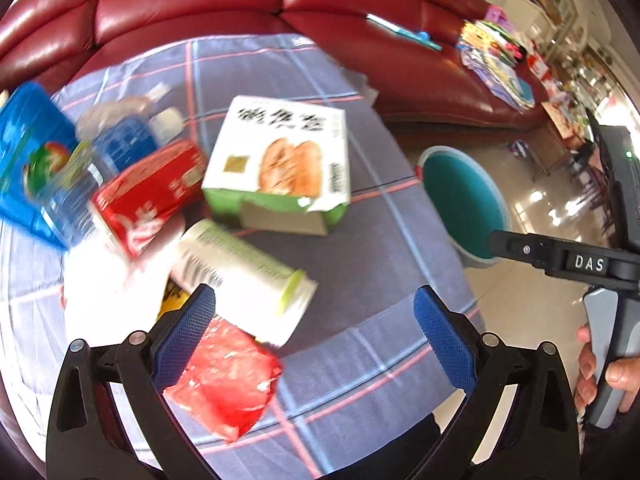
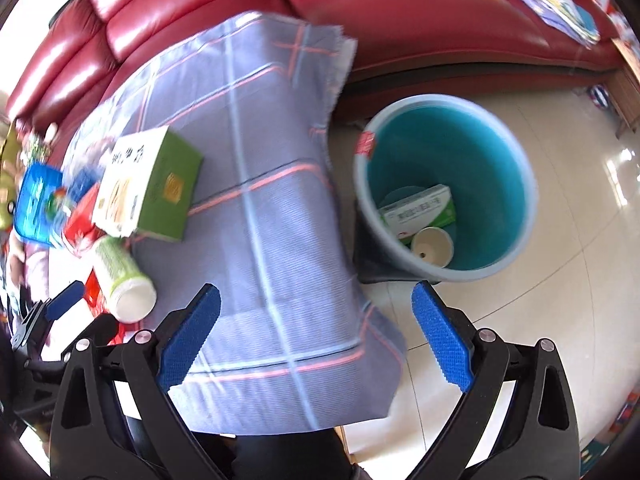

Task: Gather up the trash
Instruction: 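Move both tools back over the table toward the remaining trash, then grasp the white-green plastic jar with the left tool while the right tool grasps the green bread box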

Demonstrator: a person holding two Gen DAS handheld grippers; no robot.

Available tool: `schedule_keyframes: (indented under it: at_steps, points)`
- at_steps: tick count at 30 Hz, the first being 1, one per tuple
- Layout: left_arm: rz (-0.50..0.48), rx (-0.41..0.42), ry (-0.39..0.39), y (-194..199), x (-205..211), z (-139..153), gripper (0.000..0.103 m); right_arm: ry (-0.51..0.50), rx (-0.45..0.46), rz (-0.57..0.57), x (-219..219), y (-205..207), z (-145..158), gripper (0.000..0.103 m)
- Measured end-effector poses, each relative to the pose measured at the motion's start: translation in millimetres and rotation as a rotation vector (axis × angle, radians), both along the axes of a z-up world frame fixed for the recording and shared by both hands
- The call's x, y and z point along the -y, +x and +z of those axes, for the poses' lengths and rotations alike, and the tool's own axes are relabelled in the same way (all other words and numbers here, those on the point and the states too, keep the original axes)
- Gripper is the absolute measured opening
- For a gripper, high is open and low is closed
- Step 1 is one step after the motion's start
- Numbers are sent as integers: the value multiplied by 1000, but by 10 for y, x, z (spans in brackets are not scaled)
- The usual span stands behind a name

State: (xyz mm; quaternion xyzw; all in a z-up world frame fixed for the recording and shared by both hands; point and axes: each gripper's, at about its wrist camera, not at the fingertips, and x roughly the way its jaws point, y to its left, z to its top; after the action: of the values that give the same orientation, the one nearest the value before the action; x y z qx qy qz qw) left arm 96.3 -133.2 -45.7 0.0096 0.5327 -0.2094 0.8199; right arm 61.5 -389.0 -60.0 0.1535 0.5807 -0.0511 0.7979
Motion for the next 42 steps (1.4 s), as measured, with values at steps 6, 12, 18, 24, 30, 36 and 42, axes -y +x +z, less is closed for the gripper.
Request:
schedule_keyframes:
  at_steps: [6, 12, 18, 24, 30, 36, 42]
  points:
    - [131, -85, -96, 138, -267, -141, 99, 26, 6, 18, -193, 69, -65, 92]
    - [208, -97, -128, 292, -294, -164, 99, 33, -6, 26, -212, 158, -133, 92]
    - [233, -95, -64, 357, -211, -284, 98, 62, -15, 21, -130, 232, -220, 92]
    - [227, -107, -19, 432, -173, -448, 92, 86, -10, 33, -145, 368, -211, 92]
    - [153, -79, -20, 343, -254, -484, 66, 85, 29, 66, -307, 499, -134, 92]
    - [140, -98, -33, 271, -471, -537, 63, 78, 46, 108, -641, 625, -176, 92]
    - [137, -109, -92, 244, -614, -530, 66, -8, 122, 121, -974, 754, -274, 92]
